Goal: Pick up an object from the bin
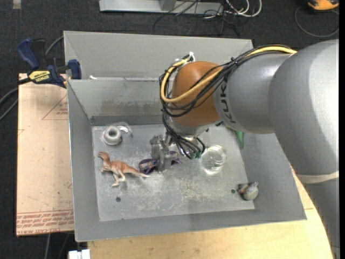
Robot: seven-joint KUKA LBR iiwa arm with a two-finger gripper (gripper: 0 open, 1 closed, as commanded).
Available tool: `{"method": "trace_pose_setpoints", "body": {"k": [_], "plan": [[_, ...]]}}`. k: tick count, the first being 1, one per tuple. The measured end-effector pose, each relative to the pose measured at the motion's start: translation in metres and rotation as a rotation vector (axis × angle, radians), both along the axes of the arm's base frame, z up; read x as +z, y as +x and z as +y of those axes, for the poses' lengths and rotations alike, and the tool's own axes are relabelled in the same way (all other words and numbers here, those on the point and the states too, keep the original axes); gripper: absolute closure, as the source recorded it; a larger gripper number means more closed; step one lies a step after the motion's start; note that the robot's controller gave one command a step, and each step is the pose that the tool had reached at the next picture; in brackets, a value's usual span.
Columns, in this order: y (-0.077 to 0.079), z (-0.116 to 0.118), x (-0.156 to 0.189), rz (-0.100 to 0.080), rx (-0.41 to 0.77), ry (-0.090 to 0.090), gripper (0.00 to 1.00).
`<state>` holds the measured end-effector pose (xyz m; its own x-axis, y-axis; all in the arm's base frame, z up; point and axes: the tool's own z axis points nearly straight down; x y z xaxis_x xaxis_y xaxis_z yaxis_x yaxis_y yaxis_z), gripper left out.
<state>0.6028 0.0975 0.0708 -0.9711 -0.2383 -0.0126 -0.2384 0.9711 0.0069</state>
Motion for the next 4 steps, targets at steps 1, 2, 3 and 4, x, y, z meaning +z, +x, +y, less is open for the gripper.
{"method": "trace_pose_setpoints", "body": {"k": [1, 2, 3, 4], "plan": [[-0.004, 0.025, 0.0, -0.005, 0.127, 0.0, 1.0], [0.004, 0.023, 0.0, -0.007, 0.289, -0.001, 1.0], [0.013, 0.028, 0.001, -0.011, 0.264, 0.0, 1.0], [-0.066, 0.044, 0.0, -0.013, 0.555, -0.003, 1.0]]}}
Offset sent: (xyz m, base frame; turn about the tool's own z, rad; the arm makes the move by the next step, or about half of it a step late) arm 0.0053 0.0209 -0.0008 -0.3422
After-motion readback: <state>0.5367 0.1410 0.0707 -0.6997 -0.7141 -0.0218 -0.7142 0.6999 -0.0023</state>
